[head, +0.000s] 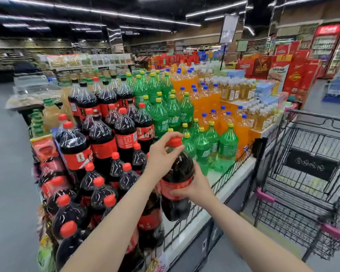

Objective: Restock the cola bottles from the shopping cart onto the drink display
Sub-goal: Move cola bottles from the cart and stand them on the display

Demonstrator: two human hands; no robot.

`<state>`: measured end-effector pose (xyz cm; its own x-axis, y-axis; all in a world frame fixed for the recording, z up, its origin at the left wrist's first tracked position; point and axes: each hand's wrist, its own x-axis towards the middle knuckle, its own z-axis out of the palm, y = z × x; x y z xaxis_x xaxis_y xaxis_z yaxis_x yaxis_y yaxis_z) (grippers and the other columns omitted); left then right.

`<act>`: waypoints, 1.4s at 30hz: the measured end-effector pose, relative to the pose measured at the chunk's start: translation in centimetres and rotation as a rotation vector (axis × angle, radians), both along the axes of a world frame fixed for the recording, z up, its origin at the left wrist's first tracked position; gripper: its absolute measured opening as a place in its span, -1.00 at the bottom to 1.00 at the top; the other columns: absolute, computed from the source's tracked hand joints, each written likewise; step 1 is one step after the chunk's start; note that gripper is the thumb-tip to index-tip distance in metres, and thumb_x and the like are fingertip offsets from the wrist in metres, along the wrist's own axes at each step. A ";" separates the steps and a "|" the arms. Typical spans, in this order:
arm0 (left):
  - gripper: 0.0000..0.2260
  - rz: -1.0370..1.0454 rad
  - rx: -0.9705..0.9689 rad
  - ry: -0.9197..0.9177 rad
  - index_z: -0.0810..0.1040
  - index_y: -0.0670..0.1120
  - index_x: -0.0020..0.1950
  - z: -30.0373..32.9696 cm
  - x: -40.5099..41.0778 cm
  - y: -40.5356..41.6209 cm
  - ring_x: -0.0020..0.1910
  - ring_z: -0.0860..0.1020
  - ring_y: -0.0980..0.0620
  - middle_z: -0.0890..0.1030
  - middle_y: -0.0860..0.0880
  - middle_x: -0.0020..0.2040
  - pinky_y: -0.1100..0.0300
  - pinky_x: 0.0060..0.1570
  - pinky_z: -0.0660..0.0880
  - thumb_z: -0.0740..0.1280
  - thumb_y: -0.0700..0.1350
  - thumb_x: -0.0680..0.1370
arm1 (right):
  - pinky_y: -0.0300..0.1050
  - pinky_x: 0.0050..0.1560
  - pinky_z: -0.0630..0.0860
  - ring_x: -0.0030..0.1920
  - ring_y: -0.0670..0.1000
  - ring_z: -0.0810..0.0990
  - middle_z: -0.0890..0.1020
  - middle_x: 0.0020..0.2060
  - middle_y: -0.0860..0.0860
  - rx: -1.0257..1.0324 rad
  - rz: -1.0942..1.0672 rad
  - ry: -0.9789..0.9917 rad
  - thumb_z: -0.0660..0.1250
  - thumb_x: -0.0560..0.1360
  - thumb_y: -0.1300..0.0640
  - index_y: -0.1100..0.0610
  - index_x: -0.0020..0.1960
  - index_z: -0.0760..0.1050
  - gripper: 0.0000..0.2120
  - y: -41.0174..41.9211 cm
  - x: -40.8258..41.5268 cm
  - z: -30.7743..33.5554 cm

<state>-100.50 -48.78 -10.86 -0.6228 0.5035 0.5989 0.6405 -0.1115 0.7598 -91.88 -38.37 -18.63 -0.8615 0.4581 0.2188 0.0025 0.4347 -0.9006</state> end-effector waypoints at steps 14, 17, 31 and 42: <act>-0.74 0.095 -0.309 -0.032 0.55 0.01 0.04 -5.6 -8.3 2.4 -0.15 0.53 0.29 0.60 0.14 -0.11 0.33 -0.01 0.46 0.49 -0.18 0.40 | -0.35 0.03 0.45 0.04 -0.27 0.51 0.50 0.00 -0.29 0.002 0.152 -0.131 0.66 0.04 0.08 -0.20 0.20 0.20 -0.10 4.8 -8.3 -5.9; -0.73 0.116 -0.407 -0.036 0.55 -0.01 0.03 -7.0 -9.0 2.6 -0.27 0.47 0.33 0.55 0.22 -0.22 0.45 -0.14 0.37 0.51 -0.19 0.39 | -0.45 0.00 0.39 0.05 -0.34 0.48 0.48 0.04 -0.31 -0.006 0.203 -0.164 0.65 0.05 0.08 -0.25 0.15 0.22 -0.15 5.0 -8.9 -7.5; -0.68 0.102 -0.857 -0.029 0.52 0.10 0.10 -9.1 -10.6 2.4 -0.02 0.53 0.01 0.60 -0.02 -0.01 0.08 0.06 0.48 0.47 0.01 0.39 | -0.55 -0.23 0.39 -0.20 -0.45 0.53 0.56 -0.19 -0.18 -0.142 0.284 -0.223 0.58 0.13 0.45 0.00 -0.10 0.38 -0.42 5.1 -8.8 -10.0; -0.56 0.292 -1.037 -0.201 0.47 0.00 0.26 -8.7 -7.9 -4.1 0.05 0.51 0.03 0.53 -0.03 0.12 0.16 0.07 0.46 0.45 0.04 0.43 | -0.21 0.11 0.44 0.11 -0.15 0.53 0.55 0.10 -0.15 0.003 0.332 -0.240 0.65 0.03 0.00 -0.02 0.25 0.31 -0.12 5.3 -11.0 -8.4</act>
